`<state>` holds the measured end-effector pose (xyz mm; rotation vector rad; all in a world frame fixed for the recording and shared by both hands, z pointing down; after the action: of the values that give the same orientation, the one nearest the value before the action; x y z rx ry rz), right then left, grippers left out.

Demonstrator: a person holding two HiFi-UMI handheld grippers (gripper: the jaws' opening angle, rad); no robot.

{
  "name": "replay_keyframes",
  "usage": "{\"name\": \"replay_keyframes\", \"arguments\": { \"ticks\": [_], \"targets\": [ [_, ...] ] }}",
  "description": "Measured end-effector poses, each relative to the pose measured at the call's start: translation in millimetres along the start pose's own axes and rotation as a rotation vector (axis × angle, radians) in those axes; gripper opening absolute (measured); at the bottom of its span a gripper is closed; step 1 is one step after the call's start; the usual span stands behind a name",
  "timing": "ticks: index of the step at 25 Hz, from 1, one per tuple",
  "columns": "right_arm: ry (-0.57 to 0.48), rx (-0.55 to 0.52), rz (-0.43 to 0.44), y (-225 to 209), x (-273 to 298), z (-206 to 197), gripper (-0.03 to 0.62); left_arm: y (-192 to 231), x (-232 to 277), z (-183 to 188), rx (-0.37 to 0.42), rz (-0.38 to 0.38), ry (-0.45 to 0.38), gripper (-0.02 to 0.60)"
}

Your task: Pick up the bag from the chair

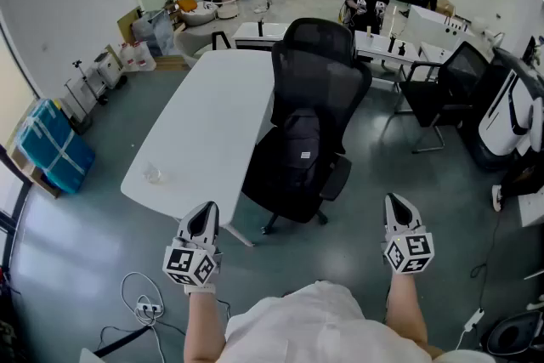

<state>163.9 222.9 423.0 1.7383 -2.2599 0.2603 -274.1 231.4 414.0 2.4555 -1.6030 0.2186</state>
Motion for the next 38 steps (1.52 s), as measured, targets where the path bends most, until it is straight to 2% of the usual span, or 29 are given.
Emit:
{"name": "replay_keyframes", "arguments": {
  "ticks": [10, 17, 28, 38],
  "targets": [
    [0.003, -0.010, 0.008, 5, 2, 3, 0.017, -1, 0, 1, -0.005, -0.008, -0.005, 0.025],
    [-0.040, 0.038, 0.048, 4, 0, 4, 0.018, -6, 1, 2, -0.007, -0.016, -0.017, 0.025],
    [-0.028, 0.006, 0.080, 6, 11, 0, 0.020, -24, 14, 3, -0.008, -0.046, -0.024, 0.026],
    [-0.020, 0.011, 0.082, -27, 25, 2, 0.020, -44, 42, 8, 0.004, -0.033, 0.004, 0.026]
  ]
}}
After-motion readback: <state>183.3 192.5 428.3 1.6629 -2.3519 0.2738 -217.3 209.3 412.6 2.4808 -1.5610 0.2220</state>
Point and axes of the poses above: the fingertips, and each gripper's own axes: x forward along the fingers, y to its left, z out of its top, the point moved 1 cm from there along -x, backward along the fingers, and after that the axes turned 11 degrees about y, right-handed, at the moved point
